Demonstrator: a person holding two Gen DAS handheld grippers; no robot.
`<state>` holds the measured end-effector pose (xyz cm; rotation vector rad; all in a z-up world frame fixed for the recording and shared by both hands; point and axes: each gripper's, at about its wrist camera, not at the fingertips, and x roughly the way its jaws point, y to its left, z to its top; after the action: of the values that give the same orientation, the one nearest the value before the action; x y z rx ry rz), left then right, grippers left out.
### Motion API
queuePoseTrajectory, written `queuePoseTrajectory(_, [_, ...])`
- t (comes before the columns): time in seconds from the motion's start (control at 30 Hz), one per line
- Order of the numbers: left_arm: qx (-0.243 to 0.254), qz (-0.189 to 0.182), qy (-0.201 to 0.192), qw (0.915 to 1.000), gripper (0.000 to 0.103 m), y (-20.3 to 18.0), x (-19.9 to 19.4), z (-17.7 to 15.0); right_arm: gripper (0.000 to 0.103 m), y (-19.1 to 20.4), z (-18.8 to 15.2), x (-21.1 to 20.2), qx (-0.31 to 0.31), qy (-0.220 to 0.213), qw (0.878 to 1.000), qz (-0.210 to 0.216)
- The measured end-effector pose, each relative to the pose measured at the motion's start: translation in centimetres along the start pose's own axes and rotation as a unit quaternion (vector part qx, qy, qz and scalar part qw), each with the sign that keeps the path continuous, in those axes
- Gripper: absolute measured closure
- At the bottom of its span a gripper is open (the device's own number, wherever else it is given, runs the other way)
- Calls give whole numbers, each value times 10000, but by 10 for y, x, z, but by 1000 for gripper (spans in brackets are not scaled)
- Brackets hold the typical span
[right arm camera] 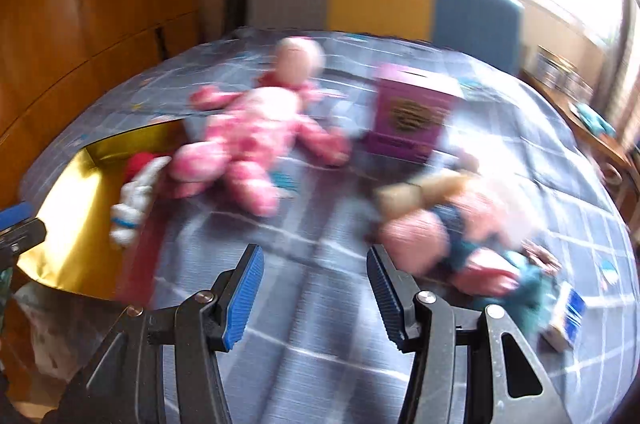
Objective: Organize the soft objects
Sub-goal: 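Grasp the beige mesh sponge with the left tool while the right tool approaches the wrapped item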
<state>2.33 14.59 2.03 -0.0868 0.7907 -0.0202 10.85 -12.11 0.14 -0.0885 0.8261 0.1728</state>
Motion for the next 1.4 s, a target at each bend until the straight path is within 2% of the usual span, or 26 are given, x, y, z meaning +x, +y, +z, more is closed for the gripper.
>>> queuePoseTrajectory(0.13, [398, -199, 30, 9990, 18, -30, 8, 10, 49, -62, -6, -10, 600, -17, 9971, -478])
queuePoseTrajectory(0.33, [953, -458, 112, 9943, 18, -80, 26, 25, 49, -139, -15, -20, 1347, -174, 9845, -1109])
queuePoseTrajectory(0.43, [1238, -632, 172, 9901, 20, -110, 42, 34, 49, -166, -23, -22, 1648, -221, 9779, -1267])
queuePoseTrajectory(0.5, [1389, -703, 233, 9875, 26, -128, 54, 40, 49, -178, -26, -23, 1887, -237, 9741, -1220])
queuePoseTrajectory(0.63, [1614, -930, 379, 9818, 41, -164, 85, 56, 48, -185, -26, -22, 2143, -301, 9715, -967])
queuePoseTrajectory(0.73, [1671, -1212, 642, 9764, 54, -189, 115, 67, 49, -186, -26, -22, 2172, -326, 9722, -813])
queuePoseTrajectory(0.87, [1710, -1589, 903, 9682, 55, -222, 154, 80, 48, -189, -27, -18, 2314, -277, 9704, -636])
queuePoseTrajectory(1.07, [2012, -1878, 1043, 9557, 55, -257, 197, 91, 48, -188, -29, -11, 2345, -137, 9709, -470])
queuePoseTrajectory(1.2, [2224, -2237, 1279, 9403, 53, -273, 220, 95, 48, -187, -29, -7, 2346, -59, 9714, -352])
queuePoseTrajectory(1.33, [2347, -2462, 1419, 9296, 50, -284, 236, 98, 48, -185, -29, -3, 2335, 42, 9719, -290])
queuePoseTrajectory(1.4, [2335, -2608, 1518, 9243, 52, -288, 244, 100, 48, -185, -29, -3, 2335, 43, 9719, -278])
